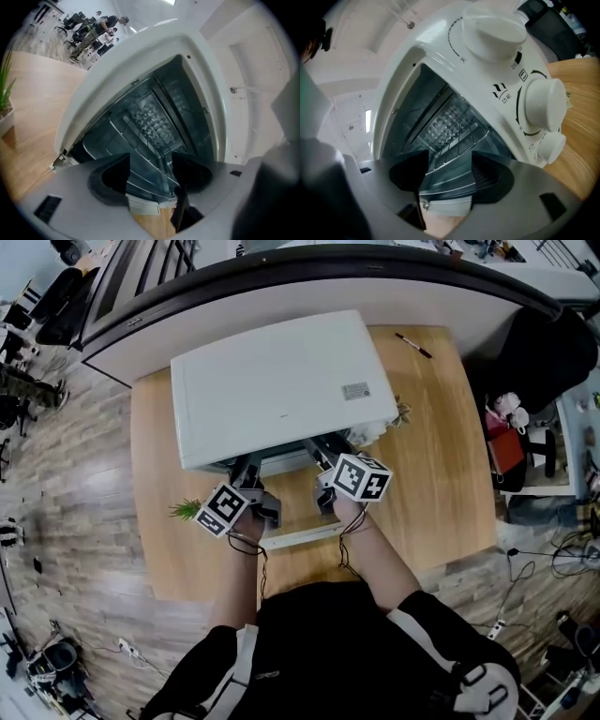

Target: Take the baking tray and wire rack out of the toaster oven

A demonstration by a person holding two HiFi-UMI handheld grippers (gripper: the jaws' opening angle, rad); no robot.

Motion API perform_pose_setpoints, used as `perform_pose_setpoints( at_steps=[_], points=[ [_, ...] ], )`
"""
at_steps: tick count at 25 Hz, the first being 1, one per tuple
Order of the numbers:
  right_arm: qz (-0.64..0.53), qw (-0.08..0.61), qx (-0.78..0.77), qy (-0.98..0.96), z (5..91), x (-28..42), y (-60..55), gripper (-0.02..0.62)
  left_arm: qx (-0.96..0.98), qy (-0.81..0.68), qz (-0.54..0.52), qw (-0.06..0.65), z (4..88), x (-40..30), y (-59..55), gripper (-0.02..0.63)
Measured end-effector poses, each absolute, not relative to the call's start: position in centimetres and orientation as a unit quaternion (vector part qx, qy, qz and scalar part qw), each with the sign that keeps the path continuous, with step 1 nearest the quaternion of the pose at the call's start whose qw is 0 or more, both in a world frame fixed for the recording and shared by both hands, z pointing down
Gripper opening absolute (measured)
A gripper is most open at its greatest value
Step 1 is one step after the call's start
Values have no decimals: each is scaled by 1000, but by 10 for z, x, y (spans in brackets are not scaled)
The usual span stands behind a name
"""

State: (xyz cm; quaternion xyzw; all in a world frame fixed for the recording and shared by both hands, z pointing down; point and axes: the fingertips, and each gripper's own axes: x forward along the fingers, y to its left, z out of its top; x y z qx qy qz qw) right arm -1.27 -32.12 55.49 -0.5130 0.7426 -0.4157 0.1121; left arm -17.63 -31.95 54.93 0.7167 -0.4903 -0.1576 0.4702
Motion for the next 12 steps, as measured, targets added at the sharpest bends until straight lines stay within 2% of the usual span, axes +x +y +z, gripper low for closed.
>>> perform_pose_setpoints(
  at_steps=[3, 6, 8, 9, 12],
  points=[
    [-432, 128, -523, 724, 558, -10, -335, 255, 680, -508, -192, 492, 554, -192, -332, 265],
    [-437, 125, -539, 709, 566, -4, -341, 156, 650, -533, -219, 496, 559, -208, -342, 252],
    [-431, 116, -539, 714, 567, -1, -338, 140, 652, -546, -200, 486, 562, -212, -339, 140],
    [-428, 115, -536, 719, 567, -1, -336, 138, 657, -550, -188, 481, 563, -213, -336, 113],
    [-427, 117, -525, 727, 566, -2, -325, 135, 663, -549, -176, 477, 564, -214, -323, 103]
  ],
)
